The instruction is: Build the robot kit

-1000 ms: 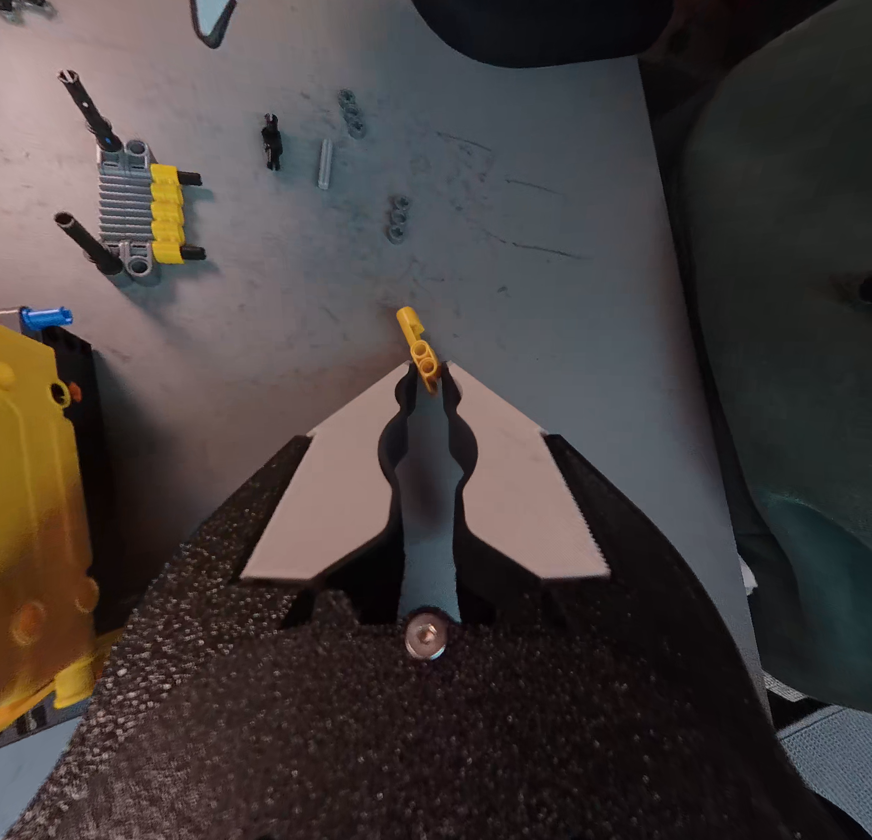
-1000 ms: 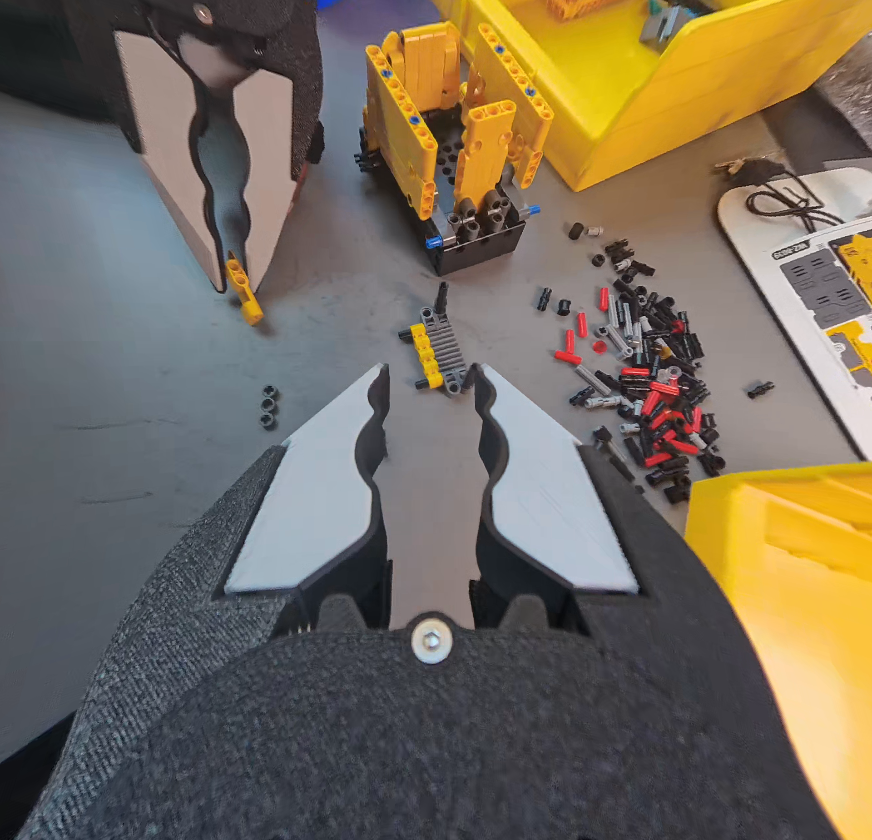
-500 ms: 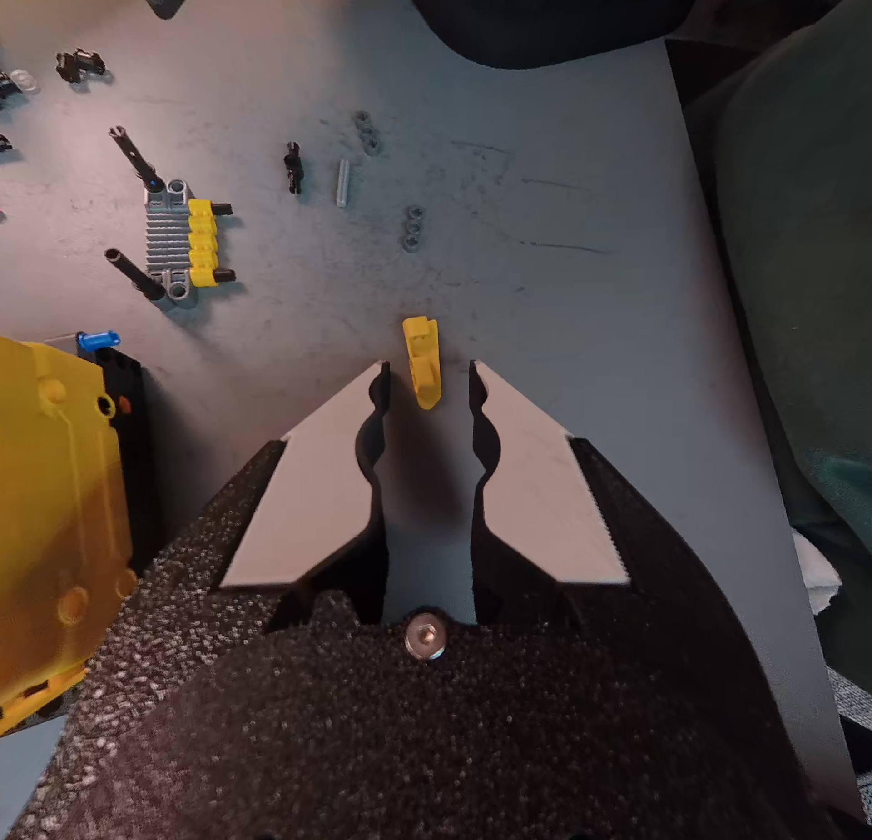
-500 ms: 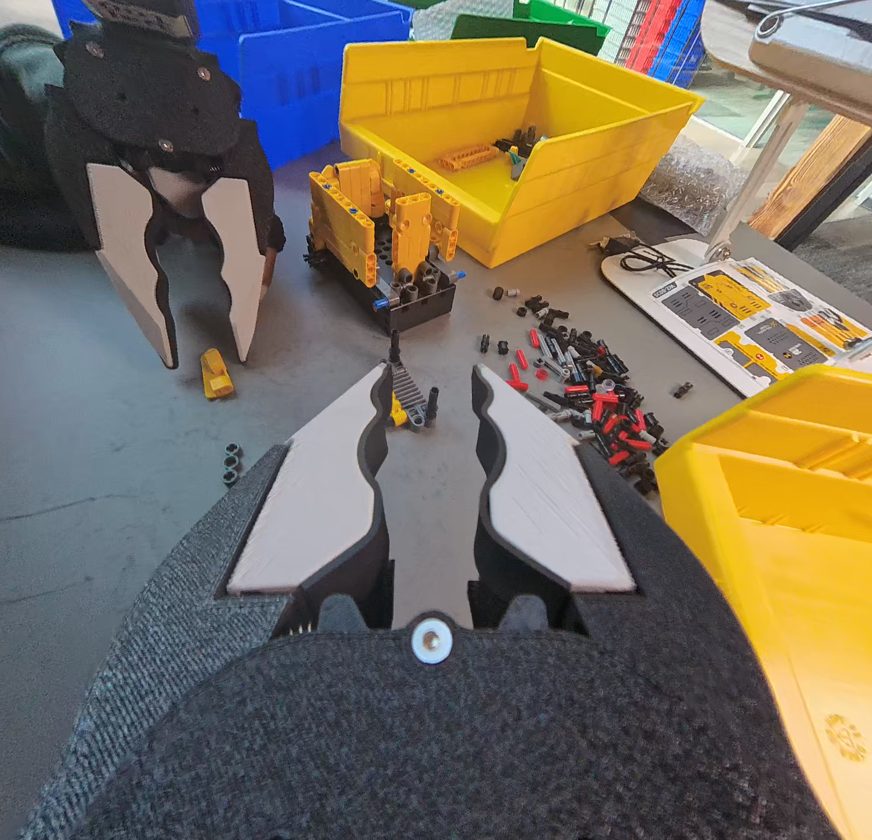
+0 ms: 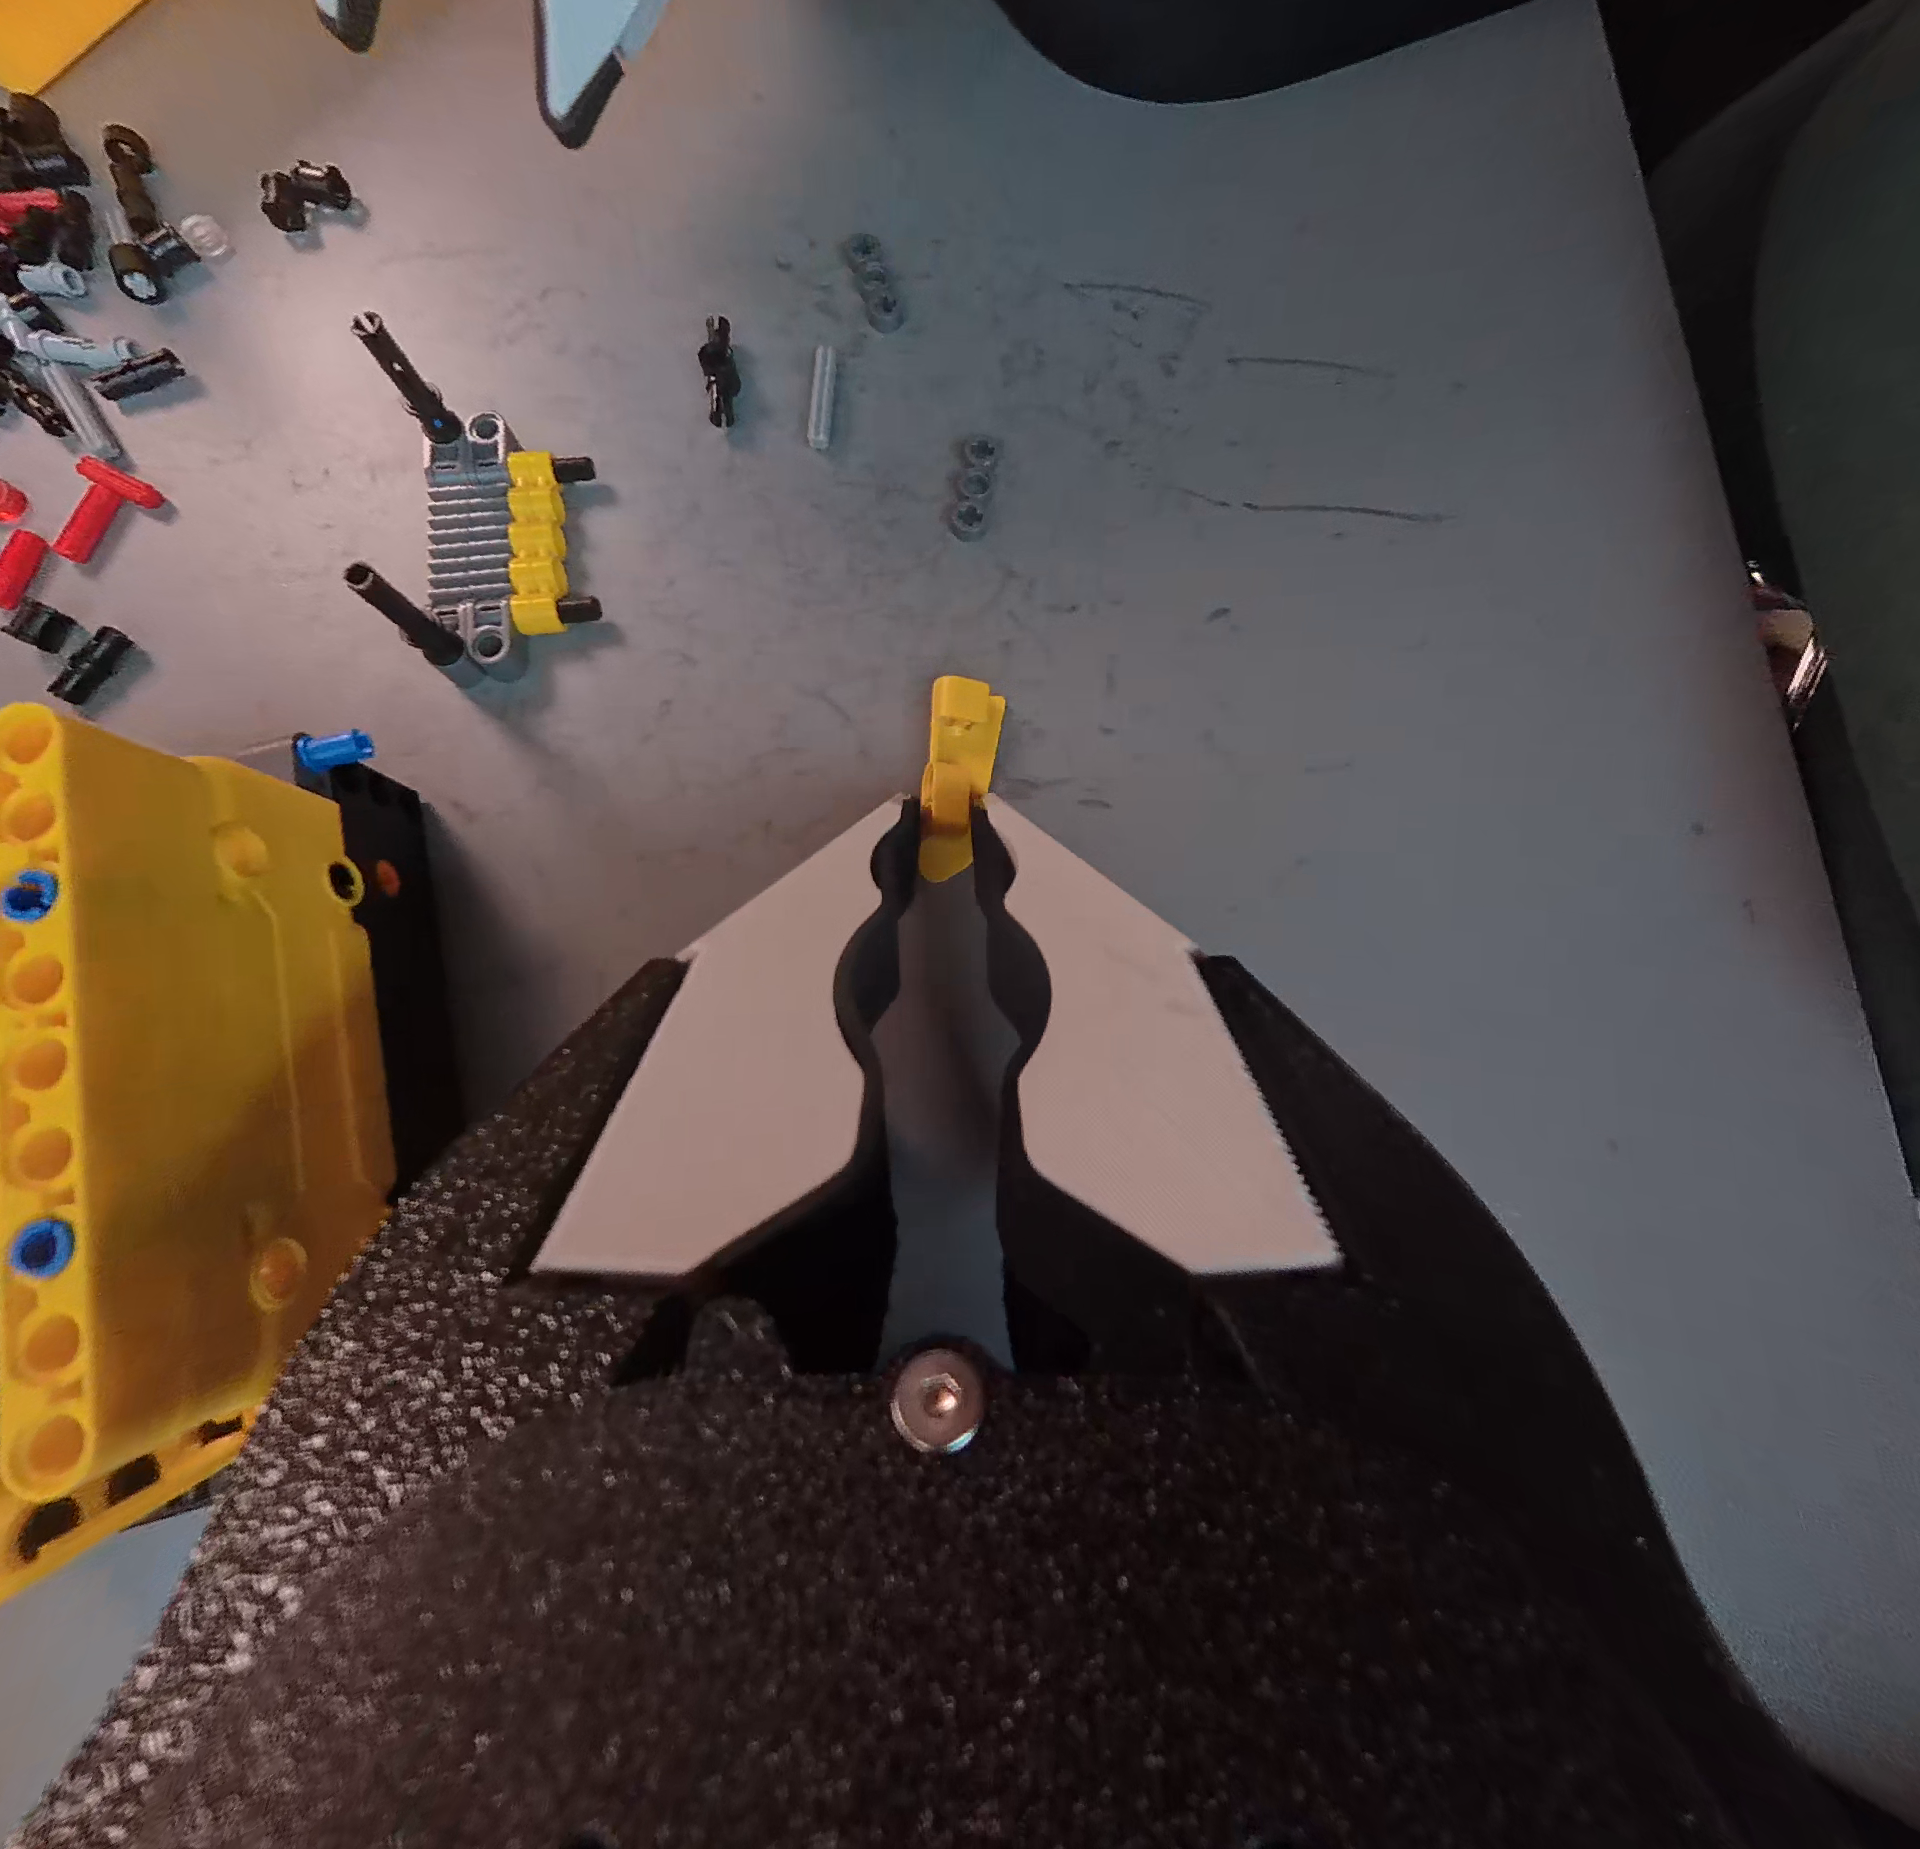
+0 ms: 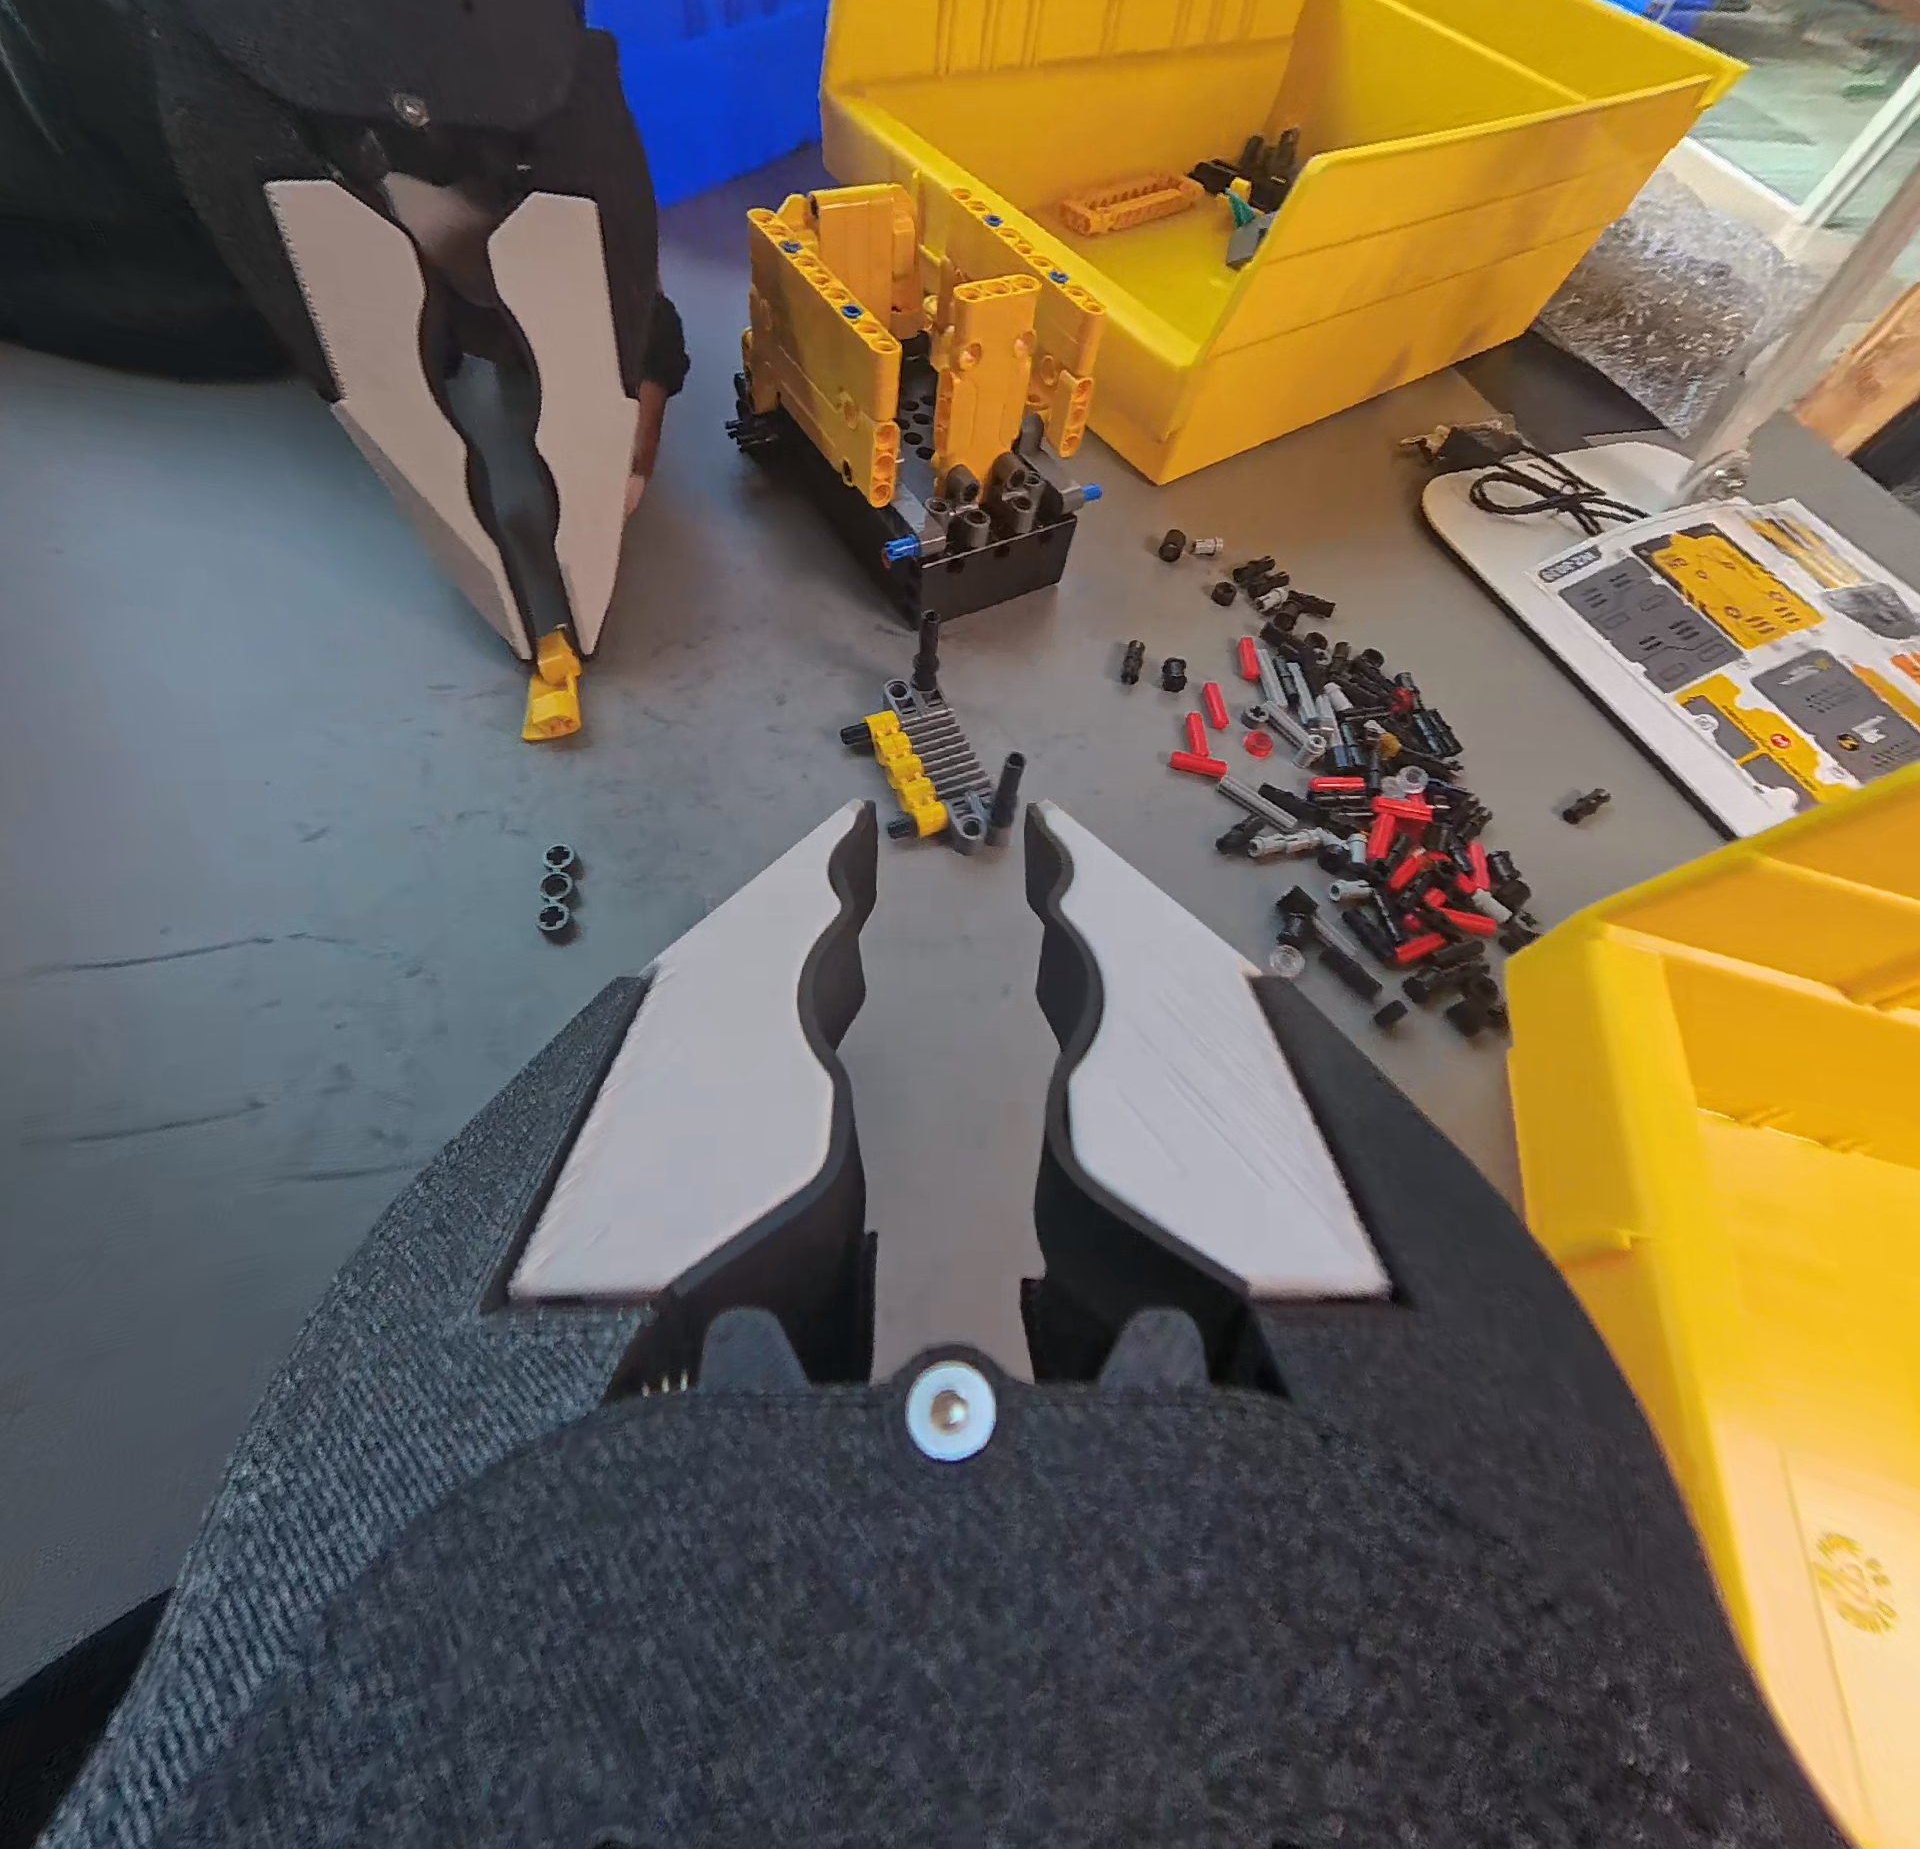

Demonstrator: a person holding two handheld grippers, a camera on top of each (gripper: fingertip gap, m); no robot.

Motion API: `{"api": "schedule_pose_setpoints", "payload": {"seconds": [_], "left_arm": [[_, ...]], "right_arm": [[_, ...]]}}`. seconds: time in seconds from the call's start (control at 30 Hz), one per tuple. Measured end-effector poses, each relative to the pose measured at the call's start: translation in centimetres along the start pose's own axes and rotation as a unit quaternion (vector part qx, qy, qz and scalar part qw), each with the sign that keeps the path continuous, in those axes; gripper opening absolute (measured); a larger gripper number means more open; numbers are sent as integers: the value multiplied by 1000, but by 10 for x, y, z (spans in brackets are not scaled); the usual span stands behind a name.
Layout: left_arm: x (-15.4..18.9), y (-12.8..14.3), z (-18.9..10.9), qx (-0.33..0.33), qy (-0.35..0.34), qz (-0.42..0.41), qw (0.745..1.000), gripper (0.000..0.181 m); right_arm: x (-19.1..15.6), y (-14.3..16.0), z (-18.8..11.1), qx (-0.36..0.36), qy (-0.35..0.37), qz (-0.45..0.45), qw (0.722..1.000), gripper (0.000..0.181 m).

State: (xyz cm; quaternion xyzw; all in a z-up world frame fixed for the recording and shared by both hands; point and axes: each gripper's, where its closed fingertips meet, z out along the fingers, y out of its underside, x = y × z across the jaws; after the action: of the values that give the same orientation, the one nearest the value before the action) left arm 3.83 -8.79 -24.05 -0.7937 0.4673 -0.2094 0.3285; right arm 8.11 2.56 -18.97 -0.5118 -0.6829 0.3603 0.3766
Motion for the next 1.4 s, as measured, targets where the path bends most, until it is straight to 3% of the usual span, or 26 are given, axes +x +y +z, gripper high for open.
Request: {"api": "schedule_pose_setpoints", "payload": {"seconds": [0.13,0.27,0.43,0.67,0.77,0.9,1.03,1.23,1.4], "left_arm": [[-7,-11,-2,31,-25,5,999,8],[-20,-44,-17,122,-80,12,989,8],[-27,-70,-37,197,-143,37,969,8],[-26,-77,-42,212,-163,51,962,8],[-21,-79,-39,223,-136,37,964,9],[-2,-81,-34,249,-9,-46,967,19],[10,-90,-38,280,47,-70,956,8],[10,-91,-40,283,56,-79,954,7],[-13,-75,-38,240,-4,-88,967,7]], "right_arm": [[-34,-12,5,16,-72,-8,997,27],[-64,-32,15,45,-115,-4,992,27],[-63,-58,18,99,-116,54,987,22],[-60,-65,18,120,-111,82,983,8],[-65,-68,15,127,-129,73,981,7],[-79,-76,6,154,-159,43,974,6],[-89,-77,5,159,-174,25,971,6],[-88,-76,5,160,-176,28,971,6],[-66,-52,2,93,-139,6,986,16]]}}
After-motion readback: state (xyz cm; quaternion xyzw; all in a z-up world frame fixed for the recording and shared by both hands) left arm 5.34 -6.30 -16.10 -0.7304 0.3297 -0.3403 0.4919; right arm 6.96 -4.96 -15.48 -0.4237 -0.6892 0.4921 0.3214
